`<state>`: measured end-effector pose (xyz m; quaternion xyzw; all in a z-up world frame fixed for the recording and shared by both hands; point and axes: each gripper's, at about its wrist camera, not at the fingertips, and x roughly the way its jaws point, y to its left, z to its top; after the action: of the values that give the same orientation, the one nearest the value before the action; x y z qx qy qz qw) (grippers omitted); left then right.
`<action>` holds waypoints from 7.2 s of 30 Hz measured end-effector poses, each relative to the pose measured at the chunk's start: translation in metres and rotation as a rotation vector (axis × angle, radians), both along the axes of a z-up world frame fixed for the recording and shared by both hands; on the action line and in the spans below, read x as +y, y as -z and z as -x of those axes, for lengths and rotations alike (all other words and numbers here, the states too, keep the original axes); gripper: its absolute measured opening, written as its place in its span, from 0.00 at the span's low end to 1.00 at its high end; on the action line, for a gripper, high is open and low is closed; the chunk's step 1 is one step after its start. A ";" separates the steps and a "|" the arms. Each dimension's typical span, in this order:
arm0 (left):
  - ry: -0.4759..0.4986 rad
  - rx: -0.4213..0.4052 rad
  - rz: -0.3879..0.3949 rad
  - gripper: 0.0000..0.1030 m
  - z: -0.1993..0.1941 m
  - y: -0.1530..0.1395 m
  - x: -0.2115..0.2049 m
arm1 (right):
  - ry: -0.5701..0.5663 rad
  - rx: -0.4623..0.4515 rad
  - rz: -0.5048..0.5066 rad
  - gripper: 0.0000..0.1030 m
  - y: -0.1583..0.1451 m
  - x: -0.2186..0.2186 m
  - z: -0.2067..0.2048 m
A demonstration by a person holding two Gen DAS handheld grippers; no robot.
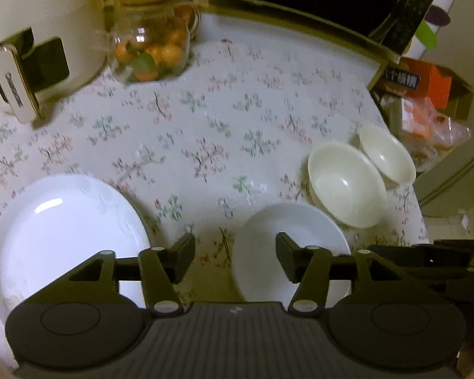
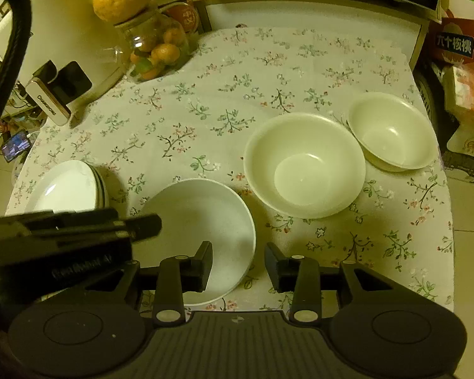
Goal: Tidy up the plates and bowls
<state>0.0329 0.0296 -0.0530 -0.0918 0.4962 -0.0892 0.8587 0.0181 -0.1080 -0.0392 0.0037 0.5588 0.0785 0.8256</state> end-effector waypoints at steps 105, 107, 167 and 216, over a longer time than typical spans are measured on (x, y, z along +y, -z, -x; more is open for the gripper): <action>0.094 0.048 0.026 0.13 -0.089 0.035 -0.082 | 0.398 -0.009 -0.145 0.08 0.021 -0.099 -0.040; 0.098 0.041 0.014 0.13 -0.088 0.034 -0.084 | 0.382 -0.019 -0.139 0.08 0.019 -0.096 -0.040; 0.088 -0.108 0.043 0.08 -0.019 -0.030 -0.028 | 0.260 -0.170 -0.143 0.08 -0.040 -0.052 -0.014; 0.136 0.012 -0.004 0.13 0.020 -0.005 -0.005 | 0.079 -0.047 -0.068 0.12 -0.018 -0.008 0.004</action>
<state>0.0132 0.0245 -0.0480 -0.0567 0.5064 -0.1457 0.8480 0.0137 -0.1162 -0.0212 0.0519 0.5355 0.0650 0.8404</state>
